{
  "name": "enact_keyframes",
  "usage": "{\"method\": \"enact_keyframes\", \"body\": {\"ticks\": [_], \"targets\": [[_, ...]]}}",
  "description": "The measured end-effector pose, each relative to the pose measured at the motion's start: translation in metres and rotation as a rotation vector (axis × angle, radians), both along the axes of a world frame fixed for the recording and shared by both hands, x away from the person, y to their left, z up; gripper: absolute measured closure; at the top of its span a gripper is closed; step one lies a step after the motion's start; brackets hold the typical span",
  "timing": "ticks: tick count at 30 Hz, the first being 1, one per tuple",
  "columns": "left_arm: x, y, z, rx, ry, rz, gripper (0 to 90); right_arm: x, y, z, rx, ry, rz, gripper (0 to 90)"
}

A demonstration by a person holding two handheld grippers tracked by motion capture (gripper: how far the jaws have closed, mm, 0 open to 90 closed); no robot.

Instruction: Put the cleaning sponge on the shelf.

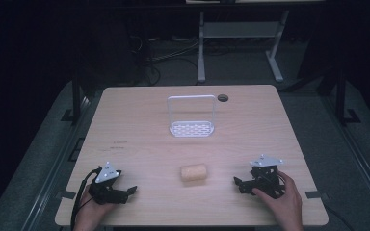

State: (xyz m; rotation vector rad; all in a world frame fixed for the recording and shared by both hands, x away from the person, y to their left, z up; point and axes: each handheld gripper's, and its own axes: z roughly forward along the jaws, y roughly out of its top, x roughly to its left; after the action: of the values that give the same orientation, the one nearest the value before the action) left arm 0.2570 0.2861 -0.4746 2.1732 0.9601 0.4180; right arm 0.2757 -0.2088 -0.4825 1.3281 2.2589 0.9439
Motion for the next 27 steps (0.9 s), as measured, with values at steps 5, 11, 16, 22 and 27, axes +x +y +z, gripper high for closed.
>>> {"method": "enact_keyframes", "body": {"ticks": [5,11,16,22,27], "targets": [[0.000,0.000,0.000,-0.006,0.001,-0.003,13.4,0.000,0.000,0.000,0.000,0.000,0.000,0.9],[-0.001,-0.001,0.002,-0.010,0.013,-0.023,13.7,0.000,0.000,0.000,-0.001,-0.001,0.001,1.0],[-0.002,-0.004,0.007,-0.013,0.007,-0.058,14.1,0.000,0.000,0.000,0.000,0.000,0.000,0.9],[0.003,-0.006,0.011,-0.015,0.017,-0.080,14.1,0.000,0.000,0.000,0.000,-0.001,0.001,0.9],[0.005,-0.009,0.017,-0.025,0.011,-0.093,14.1,0.000,0.000,0.000,0.000,-0.001,0.000,1.0]]}}
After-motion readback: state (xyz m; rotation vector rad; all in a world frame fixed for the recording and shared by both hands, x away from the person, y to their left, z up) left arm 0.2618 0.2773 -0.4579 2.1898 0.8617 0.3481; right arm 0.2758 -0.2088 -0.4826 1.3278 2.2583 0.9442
